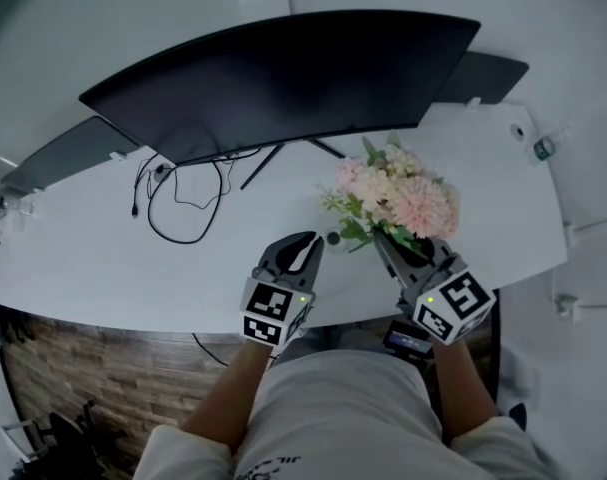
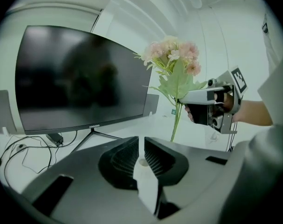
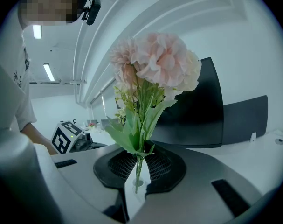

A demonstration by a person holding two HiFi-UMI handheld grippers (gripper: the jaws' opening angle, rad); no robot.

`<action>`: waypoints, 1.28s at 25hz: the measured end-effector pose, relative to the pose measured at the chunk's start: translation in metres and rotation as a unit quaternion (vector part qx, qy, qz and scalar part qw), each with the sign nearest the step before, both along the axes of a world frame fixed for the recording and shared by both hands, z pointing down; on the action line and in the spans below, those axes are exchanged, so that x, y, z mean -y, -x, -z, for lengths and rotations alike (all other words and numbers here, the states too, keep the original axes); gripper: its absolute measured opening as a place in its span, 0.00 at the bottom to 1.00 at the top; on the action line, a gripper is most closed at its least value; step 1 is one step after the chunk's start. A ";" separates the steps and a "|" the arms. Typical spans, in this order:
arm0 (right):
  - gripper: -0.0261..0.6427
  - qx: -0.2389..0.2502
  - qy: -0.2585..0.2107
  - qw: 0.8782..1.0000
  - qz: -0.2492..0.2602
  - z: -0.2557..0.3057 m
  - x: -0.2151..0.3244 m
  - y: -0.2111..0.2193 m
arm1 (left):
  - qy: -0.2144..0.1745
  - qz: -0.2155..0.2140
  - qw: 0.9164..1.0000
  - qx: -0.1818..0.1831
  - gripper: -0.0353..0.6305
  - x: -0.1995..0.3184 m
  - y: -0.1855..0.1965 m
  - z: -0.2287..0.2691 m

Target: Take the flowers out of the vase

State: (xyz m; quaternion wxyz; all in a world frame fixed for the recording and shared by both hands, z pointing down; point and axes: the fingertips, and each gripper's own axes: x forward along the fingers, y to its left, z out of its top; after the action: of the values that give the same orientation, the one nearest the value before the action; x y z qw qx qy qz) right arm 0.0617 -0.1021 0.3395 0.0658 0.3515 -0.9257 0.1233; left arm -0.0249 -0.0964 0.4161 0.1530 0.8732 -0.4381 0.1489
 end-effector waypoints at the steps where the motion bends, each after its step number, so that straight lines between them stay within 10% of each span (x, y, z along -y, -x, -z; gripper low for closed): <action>1: 0.14 0.000 0.000 1.000 0.002 0.000 0.000 0.001 | 0.003 0.000 1.000 -0.001 0.10 -0.001 0.000 0.003; 32: 0.14 0.009 0.005 1.000 0.025 0.016 0.001 -0.004 | -0.005 0.037 0.999 -0.006 0.06 -0.015 0.015 0.040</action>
State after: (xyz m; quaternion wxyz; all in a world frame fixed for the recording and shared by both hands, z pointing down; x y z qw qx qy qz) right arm 0.0659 -0.1027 0.3239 0.0625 0.3270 -0.9341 0.1289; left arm -0.0404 -0.0809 0.3757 0.1564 0.8579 -0.4703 0.1357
